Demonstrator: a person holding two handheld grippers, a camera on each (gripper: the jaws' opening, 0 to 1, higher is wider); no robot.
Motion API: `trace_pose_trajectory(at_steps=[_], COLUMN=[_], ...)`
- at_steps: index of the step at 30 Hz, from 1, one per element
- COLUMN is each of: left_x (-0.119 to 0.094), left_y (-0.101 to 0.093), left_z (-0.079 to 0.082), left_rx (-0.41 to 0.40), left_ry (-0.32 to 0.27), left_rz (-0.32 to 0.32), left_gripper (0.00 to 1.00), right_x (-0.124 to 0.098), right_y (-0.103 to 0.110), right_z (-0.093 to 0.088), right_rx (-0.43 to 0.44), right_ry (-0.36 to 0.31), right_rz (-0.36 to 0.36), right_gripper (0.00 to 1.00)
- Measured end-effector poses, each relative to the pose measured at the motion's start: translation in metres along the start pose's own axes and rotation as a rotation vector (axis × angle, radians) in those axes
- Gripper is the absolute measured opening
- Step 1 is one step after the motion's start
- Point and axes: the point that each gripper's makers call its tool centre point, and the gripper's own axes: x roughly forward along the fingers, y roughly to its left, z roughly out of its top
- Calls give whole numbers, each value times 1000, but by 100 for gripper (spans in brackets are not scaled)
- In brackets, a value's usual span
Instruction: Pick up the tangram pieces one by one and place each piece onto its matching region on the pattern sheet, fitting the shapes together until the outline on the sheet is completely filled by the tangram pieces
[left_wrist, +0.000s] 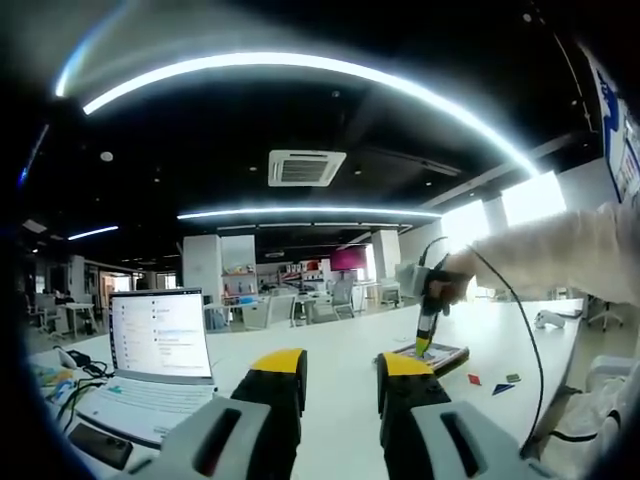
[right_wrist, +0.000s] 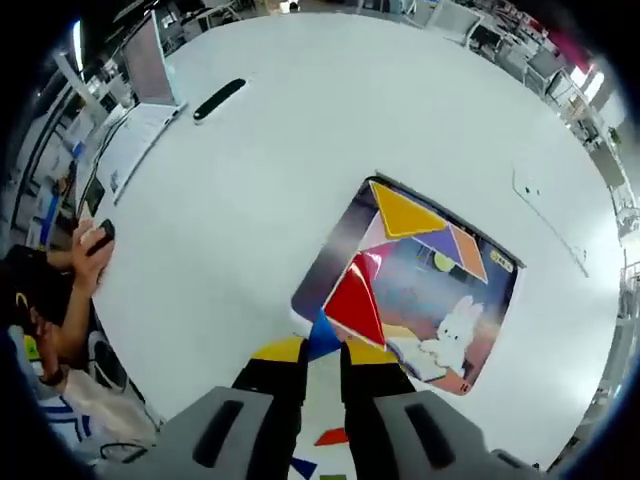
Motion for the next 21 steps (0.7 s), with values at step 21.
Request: trace_pose_trajectory(at_steps=[21], left_x=[0], left_y=[5], left_z=[-4], left_rx=[-9], left_ry=[4], left_rz=[11], left_gripper=[30], right_x=[45], right_y=[-34], right_z=[38], right_rx=[237], right_ry=[-59], right_rz=[-48], right_gripper=[15])
